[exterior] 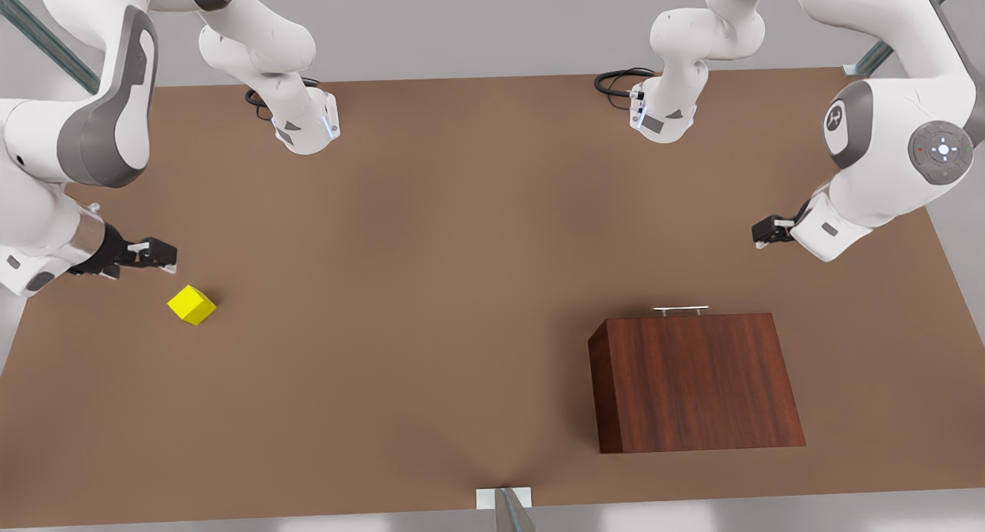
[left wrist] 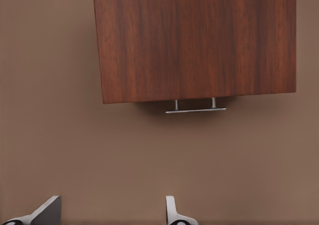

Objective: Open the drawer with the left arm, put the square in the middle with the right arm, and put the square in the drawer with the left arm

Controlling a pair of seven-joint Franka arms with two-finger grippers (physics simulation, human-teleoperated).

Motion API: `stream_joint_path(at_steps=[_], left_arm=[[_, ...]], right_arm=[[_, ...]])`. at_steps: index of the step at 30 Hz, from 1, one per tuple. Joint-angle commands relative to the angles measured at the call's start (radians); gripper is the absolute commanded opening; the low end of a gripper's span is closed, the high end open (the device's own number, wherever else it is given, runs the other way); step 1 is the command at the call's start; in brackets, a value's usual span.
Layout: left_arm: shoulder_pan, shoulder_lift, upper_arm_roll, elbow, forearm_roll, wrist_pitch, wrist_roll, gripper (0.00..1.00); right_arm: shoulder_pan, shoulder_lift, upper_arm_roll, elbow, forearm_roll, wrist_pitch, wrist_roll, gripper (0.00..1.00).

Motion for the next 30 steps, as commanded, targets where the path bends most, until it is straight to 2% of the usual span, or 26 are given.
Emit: stream_joint_path(at_steps=[1,2,4,7,10,11,13,16,20,25,30], left_arm=[[-0.002,-0.003,0.000,-0.014,0.003,0.009,-0.001,1.00],[-0.002,-0.011,-0.002,-0.035,0.001,0.040,-0.035,1.00],[-0.002,-0.097,-0.008,-0.219,-0.014,0.230,-0.410,1.00],[-0.002,-0.178,-0.017,-0.408,-0.093,0.436,-0.736,1.00],[-0.002,-0.184,-0.025,-0.529,-0.114,0.652,-0.984,1.00],[-0.002,-0.184,-0.029,-0.583,-0.146,0.763,-1.061,1.00],[-0.002,-0.181,-0.029,-0.633,-0.197,0.858,-1.099,1.00],[0.000,-0.163,-0.031,-0.643,-0.226,0.907,-1.145,1.00],[-0.002,-0.158,-0.032,-0.736,-0.275,1.019,-1.155,1.00],[-0.002,-0.134,-0.048,-0.765,-0.361,1.073,-1.155,1.00],[-0.002,-0.103,-0.075,-0.765,-0.396,1.100,-1.156,1.00]], right_arm=[[0.004,0.000,0.002,-0.003,0.002,-0.001,0.000,1.00],[0.006,-0.001,0.002,-0.007,0.006,0.002,0.000,1.00],[0.006,-0.004,0.005,-0.056,0.009,0.022,-0.024,1.00],[0.012,-0.055,0.002,-0.208,0.012,0.188,-0.319,1.00],[0.007,-0.055,-0.047,-0.322,0.014,0.217,-0.578,1.00],[0.010,-0.065,-0.083,-0.406,0.014,0.312,-0.719,1.00],[0.012,-0.016,-0.139,-0.441,0.014,0.395,-0.874,1.00],[0.003,0.054,-0.195,-0.489,0.015,0.486,-0.988,1.00],[-0.008,0.132,-0.202,-0.518,0.040,0.582,-1.024,1.00],[-0.023,0.140,-0.204,-0.647,0.040,0.736,-1.046,1.00],[-0.026,0.148,-0.212,-0.696,0.038,0.835,-1.057,1.00]])
